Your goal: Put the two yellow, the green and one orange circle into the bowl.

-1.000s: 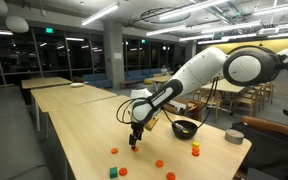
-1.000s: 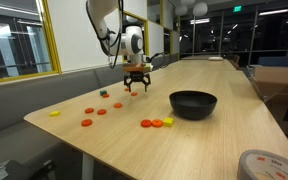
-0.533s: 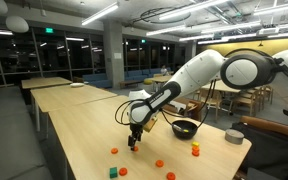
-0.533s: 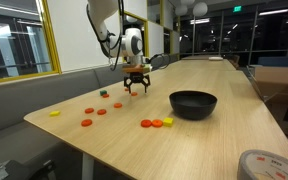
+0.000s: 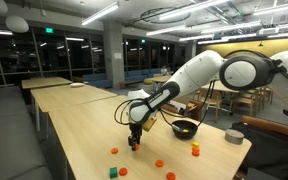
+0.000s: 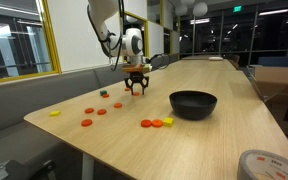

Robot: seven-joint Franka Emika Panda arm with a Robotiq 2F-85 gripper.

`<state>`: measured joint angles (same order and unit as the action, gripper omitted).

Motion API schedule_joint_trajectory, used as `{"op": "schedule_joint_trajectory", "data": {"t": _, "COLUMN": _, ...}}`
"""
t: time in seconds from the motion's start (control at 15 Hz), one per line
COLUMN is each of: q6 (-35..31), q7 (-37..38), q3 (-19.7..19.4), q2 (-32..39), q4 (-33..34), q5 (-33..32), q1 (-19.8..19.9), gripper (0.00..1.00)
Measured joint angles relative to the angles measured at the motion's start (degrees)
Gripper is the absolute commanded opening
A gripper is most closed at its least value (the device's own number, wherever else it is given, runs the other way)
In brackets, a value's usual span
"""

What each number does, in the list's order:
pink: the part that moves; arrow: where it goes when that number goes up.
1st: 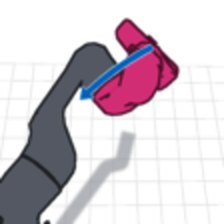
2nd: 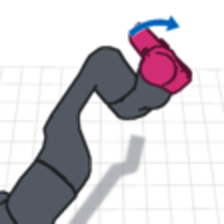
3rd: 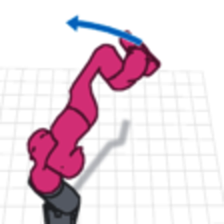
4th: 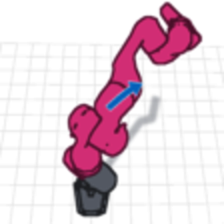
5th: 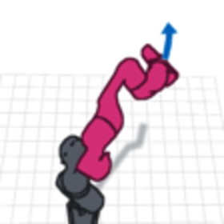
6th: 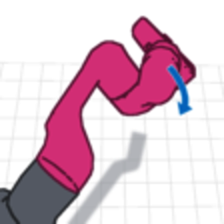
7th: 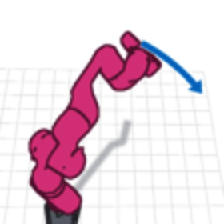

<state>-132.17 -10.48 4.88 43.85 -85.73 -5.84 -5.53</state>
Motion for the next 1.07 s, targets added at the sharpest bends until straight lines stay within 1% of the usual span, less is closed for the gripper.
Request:
{"op": "schedule_joint_trajectory", "data": {"t": 0.07, "q6": 0.38, "q7": 0.07, "q3": 0.0, "q2": 0.0, "q4": 0.29, "q5": 0.0, "q1": 0.0, "gripper": 0.26}}
{"op": "schedule_joint_trajectory", "data": {"t": 0.13, "q6": 0.65, "q7": 0.16, "q3": 0.0, "q2": 0.01, "q4": 0.51, "q5": 0.0, "q1": 0.0, "gripper": 0.2}}
{"op": "schedule_joint_trajectory", "data": {"t": 0.2, "q6": 0.89, "q7": 0.22, "q3": 0.0, "q2": 0.02, "q4": 0.67, "q5": 0.0, "q1": 0.0, "gripper": 0.17}}
{"op": "schedule_joint_trajectory", "data": {"t": 0.33, "q6": 1.29, "q7": 0.62, "q3": -0.24, "q2": 0.04, "q4": 0.84, "q5": 0.0, "q1": 0.0, "gripper": 0.17}}
{"op": "schedule_joint_trajectory", "data": {"t": 0.53, "q6": 1.2, "q7": 3.07, "q3": -2.11, "q2": -0.11, "q4": 1.16, "q5": 0.0, "q1": 0.12, "gripper": 0.18}}
{"op": "schedule_joint_trajectory", "data": {"t": 0.67, "q6": 0.54, "q7": 5.63, "q3": -4.19, "q2": -0.82, "q4": 1.21, "q5": 0.0, "q1": 0.52, "gripper": 0.17}}
{"op": "schedule_joint_trajectory", "data": {"t": 0.87, "q6": -2.33, "q7": 10.24, "q3": -7.66, "q2": -2.93, "q4": 0.5, "q5": 0.0, "q1": 1.46, "gripper": 0.17}}
{"op": "schedule_joint_trajectory", "data": {"t": 1.07, "q6": -5.65, "q7": 15.96, "q3": -11.4, "q2": -6.47, "q4": -2.7, "q5": -0.48, "q1": 2.03, "gripper": 0.18}}
